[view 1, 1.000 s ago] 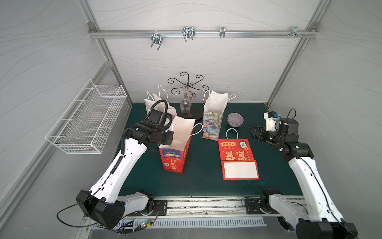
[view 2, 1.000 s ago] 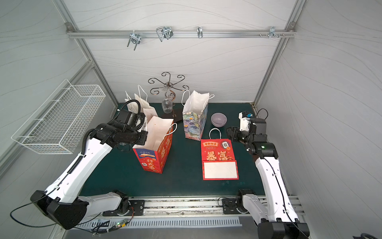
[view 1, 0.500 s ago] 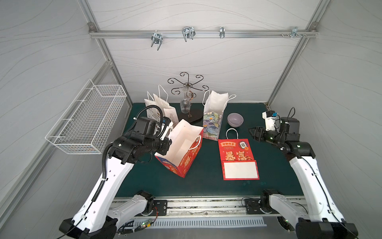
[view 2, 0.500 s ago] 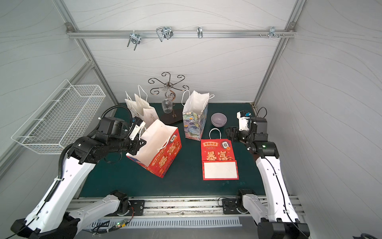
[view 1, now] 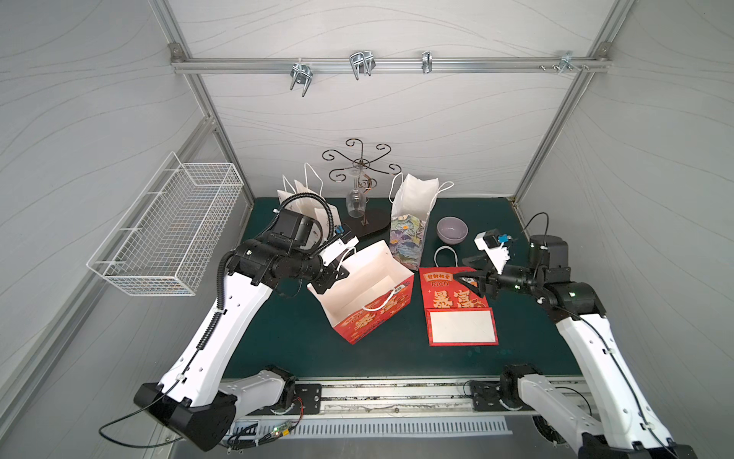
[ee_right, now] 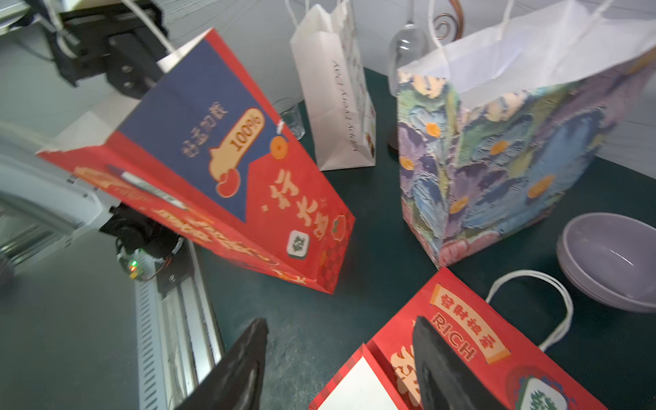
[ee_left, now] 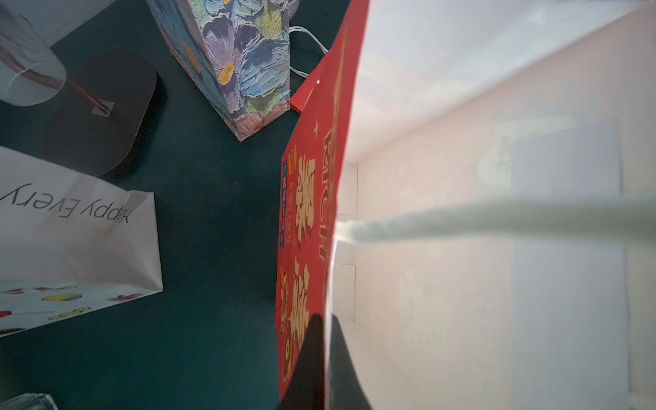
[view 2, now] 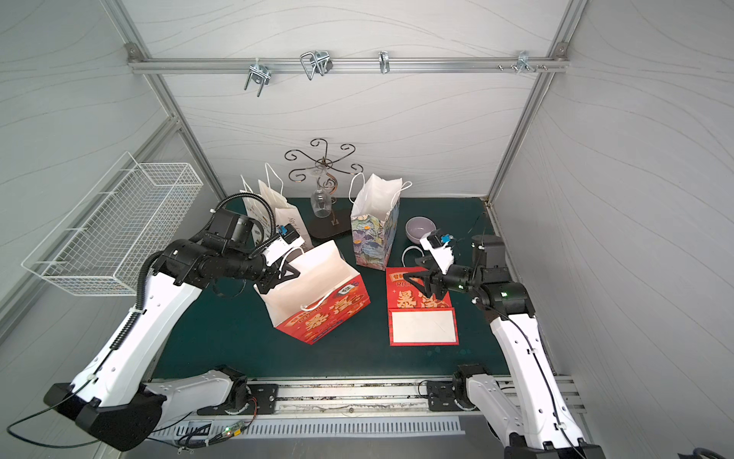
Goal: Put away the paper bag
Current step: Place the paper bag at the center of the board.
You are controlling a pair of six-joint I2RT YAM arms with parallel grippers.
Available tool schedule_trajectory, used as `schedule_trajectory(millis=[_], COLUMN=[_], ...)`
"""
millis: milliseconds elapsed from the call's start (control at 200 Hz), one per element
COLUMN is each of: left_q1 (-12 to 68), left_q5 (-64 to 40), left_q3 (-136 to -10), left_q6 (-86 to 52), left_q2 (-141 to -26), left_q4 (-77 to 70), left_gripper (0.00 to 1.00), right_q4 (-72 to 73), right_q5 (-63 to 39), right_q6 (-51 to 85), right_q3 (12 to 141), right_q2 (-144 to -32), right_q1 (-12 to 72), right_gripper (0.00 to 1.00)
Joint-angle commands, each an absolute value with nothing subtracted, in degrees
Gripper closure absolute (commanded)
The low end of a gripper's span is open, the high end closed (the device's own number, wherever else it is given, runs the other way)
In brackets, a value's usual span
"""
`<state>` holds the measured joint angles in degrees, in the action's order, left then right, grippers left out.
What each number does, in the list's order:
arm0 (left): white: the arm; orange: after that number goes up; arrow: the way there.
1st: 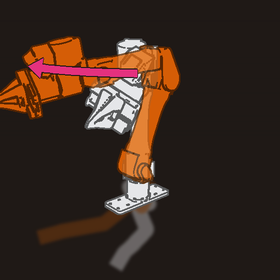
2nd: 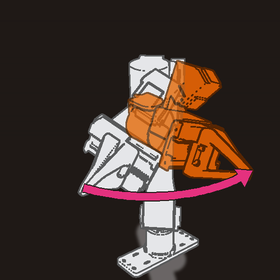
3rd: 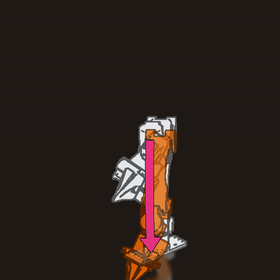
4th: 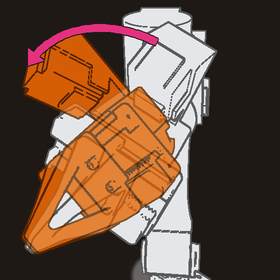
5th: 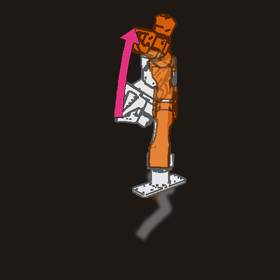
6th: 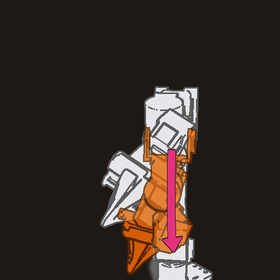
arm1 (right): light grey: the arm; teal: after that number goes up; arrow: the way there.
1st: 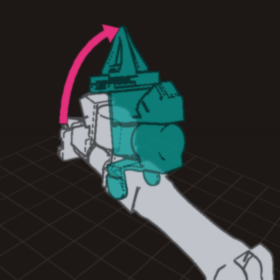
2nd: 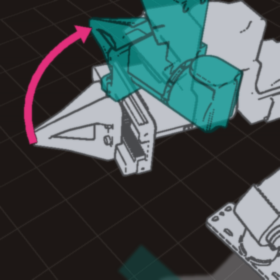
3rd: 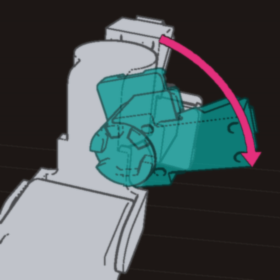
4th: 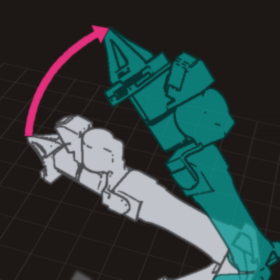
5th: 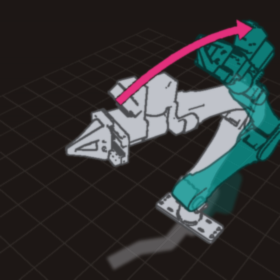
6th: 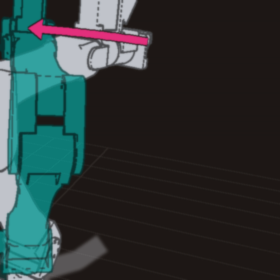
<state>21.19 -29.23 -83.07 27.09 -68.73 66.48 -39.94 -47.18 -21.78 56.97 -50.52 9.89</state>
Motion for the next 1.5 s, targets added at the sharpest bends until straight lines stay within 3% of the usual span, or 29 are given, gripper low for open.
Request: schedule_trajectory(millis=[0,590,640,690,775,805,875,1030,1336,1491], left_q1=[22.5,28.6,28.7,28.7,28.7,28.7,28.7,28.7,28.7,28.7], left_q5=[-31.7,-31.9,-31.9,-31.8,-31.3,-31.2,-30.8,-30.1,-31.4,-26.1], left_q3=[-86.5,-90.6,-90.8,-90.8,-90.2,-89.8,-88.9,-87.5,-86.8,-84.7], left_q6=[33.0,37.7,37.7,37.7,38.2,38.4,39.0,40.2,42.2,40.1], left_q2=[-70.6,-84.4,-84.7,-84.6,-83.5,-82.9,-81.6,-79.0,-76.3,-73.5], left_q4=[68.2,64.8,64.6,64.3,63.7,63.3,62.5,62.2,63.6,56.4], left_gripper=[1.00,1.00,0.88,0.66,0.38,0.21,0.07,0.01,0.01,0.01], right_q4=[-46.3,-20.6,-17.6,-16.0,-14.5,-14.0,-13.2,-12.9,-12.7,-12.6], right_q5=[-53.0,-57.1,-56.4,-55.7,-55.2,-55.1,-54.9,-54.5,-54.7,-54.7], right_q6=[-31.6,-27.8,-26.6,-26.2,-25.4,-25.1,-24.8,-24.7,-24.2,-24.3], right_q3=[56.7,44.4,43.7,43.5,43.5,43.4,43.0,43.0,43.3,43.4], right_q2=[-50.6,-54.1,-55.3,-56.3,-57.6,-57.8,-57.9,-58.2,-58.2,-58.5], right_q1=[13.2,23.3,24.1,24.8,25.4,25.4,25.5,25.5,25.5,25.5], right_gripper=[0.34,0.32,0.33,0.33,0.33,0.33,0.33,0.33,0.32,0.32])
